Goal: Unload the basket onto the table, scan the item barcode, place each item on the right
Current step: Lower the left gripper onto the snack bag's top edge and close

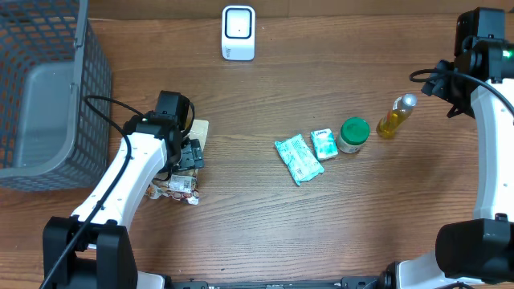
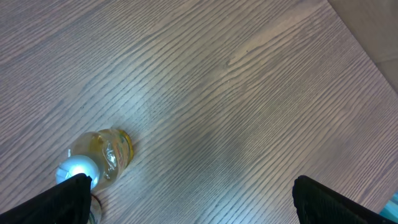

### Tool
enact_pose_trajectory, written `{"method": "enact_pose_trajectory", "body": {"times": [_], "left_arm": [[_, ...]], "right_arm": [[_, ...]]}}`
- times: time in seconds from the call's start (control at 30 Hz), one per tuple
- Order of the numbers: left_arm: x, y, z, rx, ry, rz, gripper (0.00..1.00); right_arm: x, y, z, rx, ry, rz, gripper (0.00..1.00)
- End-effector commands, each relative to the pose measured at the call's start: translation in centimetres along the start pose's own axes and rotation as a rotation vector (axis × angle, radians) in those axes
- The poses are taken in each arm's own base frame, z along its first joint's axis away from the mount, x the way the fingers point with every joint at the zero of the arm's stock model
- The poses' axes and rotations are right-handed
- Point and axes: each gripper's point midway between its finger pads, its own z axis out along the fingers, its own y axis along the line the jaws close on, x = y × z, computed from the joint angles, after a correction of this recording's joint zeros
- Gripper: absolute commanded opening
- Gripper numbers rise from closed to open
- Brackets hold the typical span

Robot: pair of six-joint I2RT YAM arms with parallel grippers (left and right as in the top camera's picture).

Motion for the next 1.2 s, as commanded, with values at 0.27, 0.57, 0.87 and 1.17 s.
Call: {"method": "enact_pose_trajectory", "body": {"times": [0.27, 0.57, 0.87, 1.17], "left_arm": [[-0.4, 2.9, 0.9, 0.010, 0.034, -0.078, 1.00], [0.8, 3.2, 3.2, 0.008, 0.036, -0.074, 0.99], [3.4, 1.0, 4.9, 0.134, 0.103, -0.046, 0.93], [2.9, -4.7, 3.1, 0.468, 0.094, 0.057, 0.92]], "right_arm": [[-0.3, 0.0, -0.2, -0.002, -0.012, 0.013, 1.00], [-0.3, 0.0, -0.2, -0.003, -0.011, 0.013, 1.00], [-0.3, 0.0, -0.2, -0.002, -0.012, 0.013, 1.00], [-0.3, 0.0, -0.2, -0.003, -0.011, 0.013, 1.00]]}}
